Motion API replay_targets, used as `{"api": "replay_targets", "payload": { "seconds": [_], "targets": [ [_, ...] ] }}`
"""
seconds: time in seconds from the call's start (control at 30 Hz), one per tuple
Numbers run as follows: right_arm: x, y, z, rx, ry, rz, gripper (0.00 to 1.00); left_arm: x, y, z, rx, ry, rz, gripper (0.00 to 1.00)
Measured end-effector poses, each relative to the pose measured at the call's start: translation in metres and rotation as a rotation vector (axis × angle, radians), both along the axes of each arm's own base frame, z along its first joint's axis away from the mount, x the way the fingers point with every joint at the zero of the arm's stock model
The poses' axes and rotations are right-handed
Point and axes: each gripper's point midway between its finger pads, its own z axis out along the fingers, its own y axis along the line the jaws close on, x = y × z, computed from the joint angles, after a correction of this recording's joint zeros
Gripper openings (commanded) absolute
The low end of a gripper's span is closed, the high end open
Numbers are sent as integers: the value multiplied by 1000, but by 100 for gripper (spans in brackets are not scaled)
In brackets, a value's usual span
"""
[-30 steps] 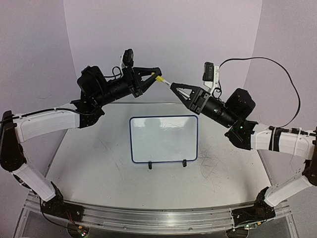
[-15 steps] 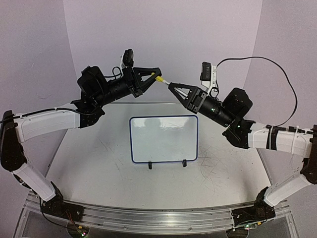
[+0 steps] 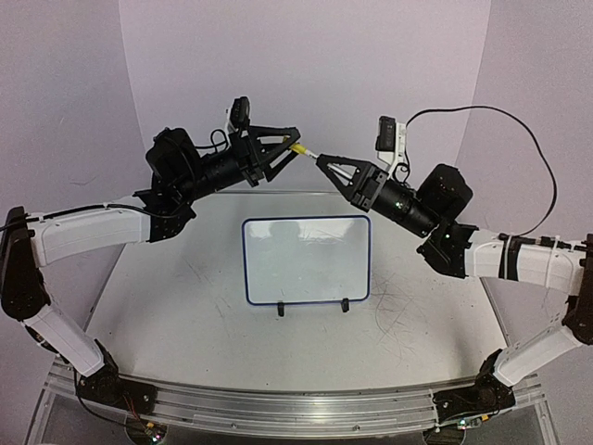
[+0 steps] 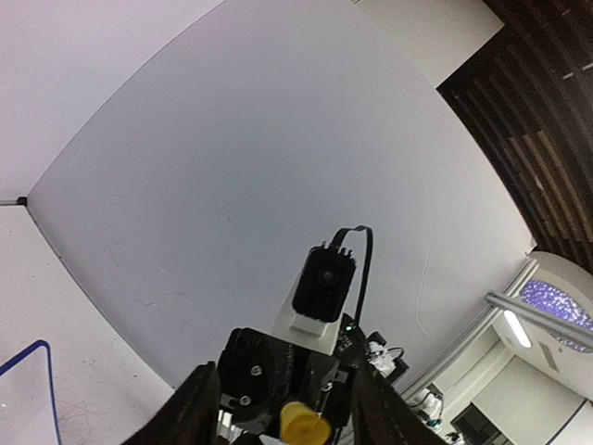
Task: Write a sentence on the whiteboard
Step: Pass from the left arm to the right
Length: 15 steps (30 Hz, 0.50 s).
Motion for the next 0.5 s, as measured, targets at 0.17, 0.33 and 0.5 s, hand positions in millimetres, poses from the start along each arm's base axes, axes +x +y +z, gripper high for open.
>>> {"api": "replay_targets", "payload": {
  "seconds": [0.17, 0.33, 0.5],
  "targets": [
    [2, -10, -6, -36, 11, -27, 0, 12, 3, -32, 71, 53, 8, 70],
    [5, -17, -14, -83, 35, -49, 0, 14, 6, -45, 112, 75, -20, 66],
    [4, -19, -14, -94, 29, -55, 0, 10, 1, -50, 132, 68, -72, 66]
  ]
}}
